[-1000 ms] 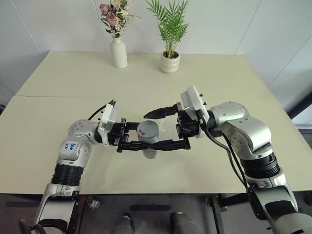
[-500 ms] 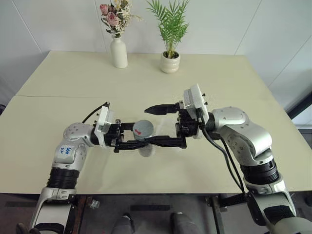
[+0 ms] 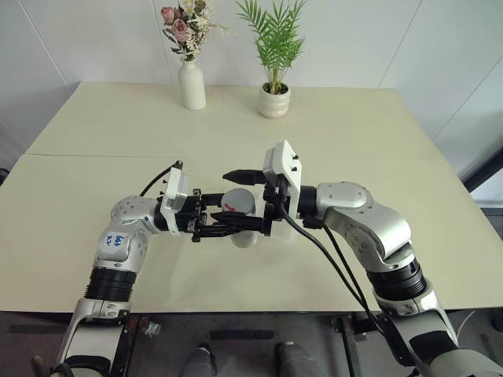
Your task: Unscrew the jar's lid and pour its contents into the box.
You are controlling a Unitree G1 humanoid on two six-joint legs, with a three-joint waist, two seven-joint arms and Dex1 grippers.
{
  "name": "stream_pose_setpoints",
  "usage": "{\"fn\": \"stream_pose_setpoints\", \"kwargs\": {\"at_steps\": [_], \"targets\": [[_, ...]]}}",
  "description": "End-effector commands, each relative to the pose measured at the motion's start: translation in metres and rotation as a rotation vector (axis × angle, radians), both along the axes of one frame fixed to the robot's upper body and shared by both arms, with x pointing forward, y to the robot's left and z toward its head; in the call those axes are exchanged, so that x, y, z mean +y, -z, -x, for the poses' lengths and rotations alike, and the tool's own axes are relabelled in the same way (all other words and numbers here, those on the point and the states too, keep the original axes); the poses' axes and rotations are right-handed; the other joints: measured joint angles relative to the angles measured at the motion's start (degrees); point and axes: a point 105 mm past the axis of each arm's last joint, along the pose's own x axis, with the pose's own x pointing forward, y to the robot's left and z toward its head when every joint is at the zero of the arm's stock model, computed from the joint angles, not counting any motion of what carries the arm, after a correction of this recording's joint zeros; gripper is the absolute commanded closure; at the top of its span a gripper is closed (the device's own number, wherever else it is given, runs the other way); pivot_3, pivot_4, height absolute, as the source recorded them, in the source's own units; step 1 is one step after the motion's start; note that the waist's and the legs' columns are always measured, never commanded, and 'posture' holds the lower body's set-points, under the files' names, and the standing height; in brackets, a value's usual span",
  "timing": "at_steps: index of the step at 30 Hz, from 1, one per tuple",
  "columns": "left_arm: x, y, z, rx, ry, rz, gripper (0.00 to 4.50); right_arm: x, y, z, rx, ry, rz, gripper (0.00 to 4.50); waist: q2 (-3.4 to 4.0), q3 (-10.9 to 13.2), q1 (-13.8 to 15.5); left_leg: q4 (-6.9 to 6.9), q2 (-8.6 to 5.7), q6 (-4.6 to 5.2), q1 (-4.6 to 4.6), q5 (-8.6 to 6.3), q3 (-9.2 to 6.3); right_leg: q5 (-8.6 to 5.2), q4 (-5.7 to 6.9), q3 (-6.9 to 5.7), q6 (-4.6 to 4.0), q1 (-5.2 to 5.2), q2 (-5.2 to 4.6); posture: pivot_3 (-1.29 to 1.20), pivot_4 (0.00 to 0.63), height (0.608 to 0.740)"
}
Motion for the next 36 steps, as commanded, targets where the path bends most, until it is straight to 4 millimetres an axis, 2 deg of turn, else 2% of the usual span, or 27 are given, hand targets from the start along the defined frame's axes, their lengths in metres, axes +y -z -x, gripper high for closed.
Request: {"fn": "stream_pose_setpoints", "kwargs": {"at_steps": [1, 6, 21, 36], "targets": [[-0.001, -0.005, 0.002, -0.021, 0.011, 0.003, 2.13, 0.0, -0.016, 0.0, -0.053, 0.007, -0.034, 0.03, 0.0, 0.0, 0.0, 0.0, 0.0, 0.0, 0.0, 0.0, 0.0, 0.0, 0.0, 0.0, 0.0, 0.0, 0.0, 0.0, 0.15, 0.74], [0.003, -0.004, 0.001, -0.016, 0.005, -0.004, 2.13, -0.003, -0.016, -0.001, -0.053, 0.019, -0.037, 0.03, 0.0, 0.0, 0.0, -0.01, 0.0, 0.0, 0.0, 0.0, 0.0, 0.0, 0.0, 0.0, 0.0, 0.0, 0.0, 0.0, 0.15, 0.74], [0.008, -0.001, 0.001, -0.005, -0.016, -0.008, 2.13, -0.037, -0.016, -0.011, -0.049, 0.122, -0.039, 0.03, 0.0, 0.0, 0.0, -0.03, 0.0, 0.0, 0.0, 0.0, 0.0, 0.0, -0.03, 0.0, 0.0, 0.0, 0.0, 0.0, 0.15, 0.74], [0.009, -0.002, -0.002, -0.005, -0.021, -0.008, 2.13, -0.085, -0.011, -0.017, -0.03, 0.236, -0.013, 0.03, 0.0, 0.0, 0.1, -0.03, 0.0, 0.01, -0.02, 0.0, 0.0, 0.0, -0.06, 0.0, -0.01, 0.0, -0.01, 0.0, 0.15, 0.74]]}}
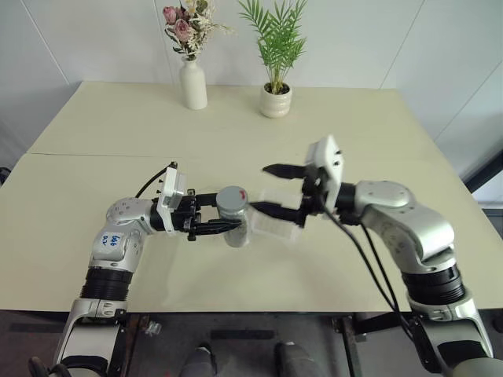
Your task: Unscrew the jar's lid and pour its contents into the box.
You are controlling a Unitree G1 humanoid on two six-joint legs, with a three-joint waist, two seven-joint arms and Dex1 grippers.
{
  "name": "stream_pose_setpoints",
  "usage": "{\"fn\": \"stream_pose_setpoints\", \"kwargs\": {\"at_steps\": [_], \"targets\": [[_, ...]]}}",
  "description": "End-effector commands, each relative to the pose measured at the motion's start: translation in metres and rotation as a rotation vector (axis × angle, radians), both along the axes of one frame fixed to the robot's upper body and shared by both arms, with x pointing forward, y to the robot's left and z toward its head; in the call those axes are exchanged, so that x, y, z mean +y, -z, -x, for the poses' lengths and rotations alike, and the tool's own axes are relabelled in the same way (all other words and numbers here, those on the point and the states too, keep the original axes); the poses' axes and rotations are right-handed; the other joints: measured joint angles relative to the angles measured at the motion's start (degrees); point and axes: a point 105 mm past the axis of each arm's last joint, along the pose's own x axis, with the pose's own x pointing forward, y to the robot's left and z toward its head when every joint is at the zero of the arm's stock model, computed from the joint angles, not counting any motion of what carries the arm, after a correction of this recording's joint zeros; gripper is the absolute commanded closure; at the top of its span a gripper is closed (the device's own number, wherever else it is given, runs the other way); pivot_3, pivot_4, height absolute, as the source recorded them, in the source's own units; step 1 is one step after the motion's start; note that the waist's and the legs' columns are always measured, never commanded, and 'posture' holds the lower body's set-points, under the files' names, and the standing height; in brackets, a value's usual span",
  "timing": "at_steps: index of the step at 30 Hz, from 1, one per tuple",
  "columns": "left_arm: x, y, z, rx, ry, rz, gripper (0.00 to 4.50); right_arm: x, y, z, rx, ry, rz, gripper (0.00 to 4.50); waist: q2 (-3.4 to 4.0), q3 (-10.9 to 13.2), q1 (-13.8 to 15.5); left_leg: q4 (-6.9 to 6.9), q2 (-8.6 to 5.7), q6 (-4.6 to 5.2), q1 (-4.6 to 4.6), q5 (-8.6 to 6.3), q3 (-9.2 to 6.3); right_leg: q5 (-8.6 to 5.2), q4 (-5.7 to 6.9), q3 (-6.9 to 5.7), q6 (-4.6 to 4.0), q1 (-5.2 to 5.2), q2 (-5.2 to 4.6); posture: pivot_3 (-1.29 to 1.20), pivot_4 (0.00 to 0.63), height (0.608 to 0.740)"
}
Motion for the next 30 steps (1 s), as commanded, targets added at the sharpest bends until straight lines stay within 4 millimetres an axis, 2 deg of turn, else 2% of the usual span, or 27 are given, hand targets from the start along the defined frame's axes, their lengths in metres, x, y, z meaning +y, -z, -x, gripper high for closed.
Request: {"fn": "stream_pose_setpoints", "kwargs": {"at_steps": [1, 7, 11, 13, 19, 24, 30], "targets": [[0.0, -0.007, 0.004, -0.04, 0.017, 0.006, 2.13, -0.013, -0.004, 0.002, -0.018, 0.031, -0.01, 0.03, 0.0, 0.0, -0.2, -0.01, 0.0, 0.0, 0.01, 0.0, 0.0, 0.0, 0.0, 0.01, 0.0, 0.0, 0.0, 0.0, 0.15, 0.74], [0.001, -0.008, 0.004, -0.039, 0.014, 0.003, 2.13, -0.03, 0.001, 0.003, -0.001, 0.066, 0.014, 0.03, 0.0, 0.0, -0.1, -0.01, 0.0, 0.01, 0.0, -0.01, 0.0, 0.0, -0.01, 0.01, 0.0, 0.0, 0.0, 0.0, 0.15, 0.74], [0.002, -0.008, 0.004, -0.038, 0.012, -0.001, 2.13, -0.026, -0.008, 0.012, -0.019, 0.006, -0.021, 0.03, 0.0, 0.0, -0.2, 0.01, 0.0, 0.01, 0.0, -0.01, 0.0, 0.0, -0.01, 0.01, 0.0, 0.0, 0.0, 0.0, 0.15, 0.74], [0.002, -0.008, 0.003, -0.038, 0.011, -0.002, 2.13, -0.018, -0.013, 0.016, -0.031, -0.028, -0.031, 0.03, 0.0, 0.0, -0.2, 0.0, 0.0, 0.01, 0.01, -0.01, 0.0, 0.0, 0.01, 0.01, 0.0, 0.0, 0.01, 0.0, 0.15, 0.74], [0.0, -0.008, 0.003, -0.04, 0.014, -0.004, 2.13, 0.027, -0.017, 0.036, -0.038, -0.169, -0.052, 0.03, 0.0, 0.0, -0.2, 0.0, 0.01, 0.01, 0.02, 0.0, -0.01, 0.0, 0.04, 0.01, 0.0, 0.0, 0.02, 0.0, 0.15, 0.74], [0.0, -0.007, 0.002, -0.04, 0.011, -0.009, 2.13, 0.047, -0.014, 0.037, -0.041, -0.189, -0.034, 0.03, 0.0, 0.0, 0.0, 0.05, 0.01, 0.01, -0.04, -0.01, -0.01, 0.0, 0.01, 0.0, 0.0, 0.0, 0.0, 0.0, 0.15, 0.74], [-0.002, -0.008, 0.002, -0.042, 0.015, -0.011, 2.13, 0.059, -0.01, 0.027, -0.065, -0.164, -0.003, 0.03, 0.0, 0.0, 0.0, 0.07, 0.01, 0.01, -0.04, -0.01, -0.02, 0.0, 0.03, -0.02, 0.0, 0.0, 0.0, 0.0, 0.15, 0.74]]}}
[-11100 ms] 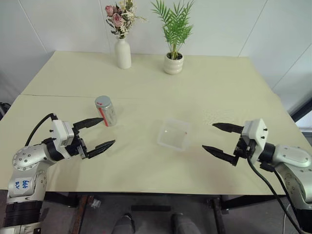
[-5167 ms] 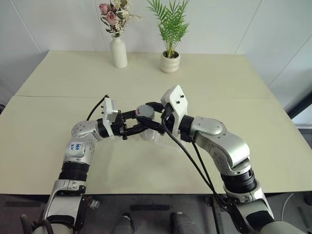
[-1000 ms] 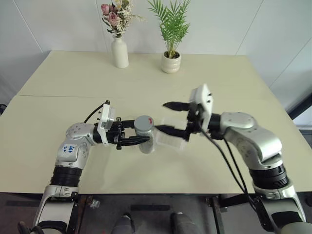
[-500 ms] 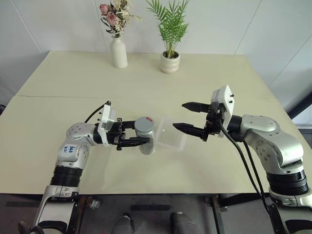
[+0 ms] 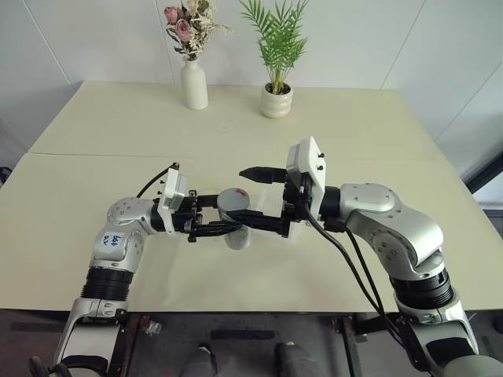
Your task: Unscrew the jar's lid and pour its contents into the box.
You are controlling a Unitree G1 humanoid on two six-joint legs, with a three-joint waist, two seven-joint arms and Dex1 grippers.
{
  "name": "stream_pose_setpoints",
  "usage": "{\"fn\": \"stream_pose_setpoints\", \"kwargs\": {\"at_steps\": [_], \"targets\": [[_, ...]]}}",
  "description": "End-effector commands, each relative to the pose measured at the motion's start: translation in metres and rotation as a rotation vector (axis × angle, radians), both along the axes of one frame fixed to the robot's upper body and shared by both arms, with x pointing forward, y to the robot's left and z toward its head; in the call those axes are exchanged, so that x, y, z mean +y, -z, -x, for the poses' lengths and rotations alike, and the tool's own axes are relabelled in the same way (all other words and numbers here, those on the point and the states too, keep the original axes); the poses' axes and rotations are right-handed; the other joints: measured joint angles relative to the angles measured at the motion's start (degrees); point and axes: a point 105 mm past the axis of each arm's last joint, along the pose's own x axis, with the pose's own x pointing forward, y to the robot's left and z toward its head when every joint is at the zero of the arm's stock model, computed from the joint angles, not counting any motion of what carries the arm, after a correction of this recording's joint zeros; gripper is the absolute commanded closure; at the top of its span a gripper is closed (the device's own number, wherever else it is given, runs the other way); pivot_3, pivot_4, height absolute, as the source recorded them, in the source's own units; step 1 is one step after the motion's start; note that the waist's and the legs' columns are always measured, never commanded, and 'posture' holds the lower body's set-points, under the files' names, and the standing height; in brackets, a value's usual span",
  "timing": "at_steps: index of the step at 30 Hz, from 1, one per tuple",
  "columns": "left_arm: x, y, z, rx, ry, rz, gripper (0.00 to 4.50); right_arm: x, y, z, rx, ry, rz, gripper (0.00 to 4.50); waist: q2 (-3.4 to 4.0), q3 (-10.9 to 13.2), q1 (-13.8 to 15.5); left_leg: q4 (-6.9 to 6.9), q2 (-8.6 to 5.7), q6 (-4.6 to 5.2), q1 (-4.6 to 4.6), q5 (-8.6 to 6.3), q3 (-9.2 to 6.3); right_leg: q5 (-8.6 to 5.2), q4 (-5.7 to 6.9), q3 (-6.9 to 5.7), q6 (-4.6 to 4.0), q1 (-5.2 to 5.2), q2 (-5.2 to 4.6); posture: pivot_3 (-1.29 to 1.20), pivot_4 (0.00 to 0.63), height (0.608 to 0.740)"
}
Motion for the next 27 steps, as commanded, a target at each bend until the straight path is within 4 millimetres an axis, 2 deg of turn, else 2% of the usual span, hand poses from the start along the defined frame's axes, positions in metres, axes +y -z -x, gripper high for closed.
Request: {"fn": "stream_pose_setpoints", "kwargs": {"at_steps": [1, 8, 17, 27], "targets": [[-0.001, -0.009, 0.001, -0.041, 0.009, -0.005, 2.13, 0.008, -0.006, -0.004, -0.057, 0.014, 0.002, 0.03, 0.0, 0.0, -0.1, 0.0, 0.0, 0.0, 0.0, 0.0, 0.0, 0.0, 0.0, 0.0, 0.0, 0.0, 0.0, 0.0, 0.15, 0.74], [-0.001, -0.01, 0.001, -0.044, 0.011, -0.006, 2.13, 0.016, -0.005, -0.01, -0.056, 0.016, -0.005, 0.03, 0.0, 0.0, -0.1, -0.04, 0.0, 0.0, 0.0, 0.0, 0.0, 0.0, 0.0, 0.0, 0.0, -0.02, 0.01, 0.0, 0.15, 0.74], [-0.001, -0.009, 0.001, -0.044, 0.008, -0.006, 2.13, 0.017, -0.004, -0.012, -0.054, 0.018, -0.002, 0.03, 0.0, 0.0, -0.1, -0.02, 0.0, 0.0, 0.0, 0.0, 0.0, 0.0, 0.03, -0.01, 0.0, -0.02, 0.01, 0.0, 0.15, 0.74], [0.0, -0.01, 0.0, -0.045, 0.002, -0.003, 2.13, 0.0, -0.004, -0.016, -0.058, 0.055, 0.017, 0.03, 0.0, 0.0, -0.1, -0.02, 0.0, 0.0, 0.0, 0.0, 0.0, 0.0, 0.02, -0.01, 0.0, -0.02, 0.0, 0.0, 0.15, 0.74]]}}
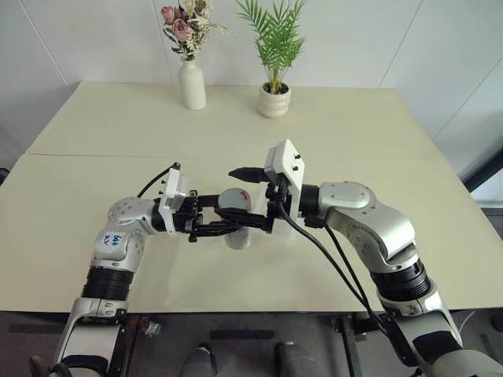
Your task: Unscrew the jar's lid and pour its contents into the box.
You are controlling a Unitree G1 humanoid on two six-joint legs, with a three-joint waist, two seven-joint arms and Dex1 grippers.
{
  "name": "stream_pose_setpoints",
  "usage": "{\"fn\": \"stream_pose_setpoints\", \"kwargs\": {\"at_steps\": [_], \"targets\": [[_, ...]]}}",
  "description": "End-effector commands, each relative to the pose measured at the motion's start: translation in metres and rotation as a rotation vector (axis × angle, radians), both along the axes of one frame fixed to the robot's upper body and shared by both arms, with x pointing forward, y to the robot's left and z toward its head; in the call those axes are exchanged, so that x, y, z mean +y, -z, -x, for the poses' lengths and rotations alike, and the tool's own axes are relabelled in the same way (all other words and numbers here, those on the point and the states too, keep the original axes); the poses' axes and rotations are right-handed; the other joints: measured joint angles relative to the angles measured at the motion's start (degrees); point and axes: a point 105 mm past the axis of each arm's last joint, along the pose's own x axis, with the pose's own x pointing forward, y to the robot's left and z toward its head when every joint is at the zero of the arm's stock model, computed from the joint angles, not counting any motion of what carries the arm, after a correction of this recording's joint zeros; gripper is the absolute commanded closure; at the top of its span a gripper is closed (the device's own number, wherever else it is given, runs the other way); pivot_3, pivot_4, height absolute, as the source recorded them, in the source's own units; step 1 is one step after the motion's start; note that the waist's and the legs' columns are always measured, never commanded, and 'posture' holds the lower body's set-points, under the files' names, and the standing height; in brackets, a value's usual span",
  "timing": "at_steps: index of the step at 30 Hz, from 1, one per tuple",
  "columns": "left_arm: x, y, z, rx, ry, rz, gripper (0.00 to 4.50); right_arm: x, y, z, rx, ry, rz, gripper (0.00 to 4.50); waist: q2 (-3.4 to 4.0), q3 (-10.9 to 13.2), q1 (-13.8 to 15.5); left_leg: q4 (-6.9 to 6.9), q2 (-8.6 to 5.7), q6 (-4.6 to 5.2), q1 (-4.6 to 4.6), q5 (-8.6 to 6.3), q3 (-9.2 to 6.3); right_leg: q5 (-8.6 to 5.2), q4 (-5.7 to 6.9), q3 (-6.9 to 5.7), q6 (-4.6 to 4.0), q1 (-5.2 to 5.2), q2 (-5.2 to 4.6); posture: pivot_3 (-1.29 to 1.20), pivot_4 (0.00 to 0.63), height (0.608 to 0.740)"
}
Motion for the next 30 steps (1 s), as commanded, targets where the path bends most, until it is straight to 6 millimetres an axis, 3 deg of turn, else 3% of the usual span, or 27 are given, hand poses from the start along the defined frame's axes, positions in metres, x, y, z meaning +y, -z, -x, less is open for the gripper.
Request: {"fn": "stream_pose_setpoints", "kwargs": {"at_steps": [1, 30], "targets": [[0.001, -0.01, 0.001, -0.046, 0.009, 0.003, 2.13, -0.015, -0.013, -0.003, -0.048, 0.041, -0.02, 0.03, 0.0, 0.0, 0.0, 0.0, 0.0, 0.0, 0.0, 0.0, 0.0, 0.0, 0.0, 0.0, 0.0, 0.0, 0.0, 0.0, 0.15, 0.74], [0.001, -0.01, 0.001, -0.042, 0.011, -0.001, 2.13, -0.046, -0.017, -0.004, -0.031, 0.076, -0.034, 0.03, 0.0, 0.0, 0.0, 0.0, 0.0, 0.0, 0.0, 0.0, 0.0, 0.0, 0.0, 0.0, 0.0, 0.0, 0.0, 0.0, 0.15, 0.74]]}}
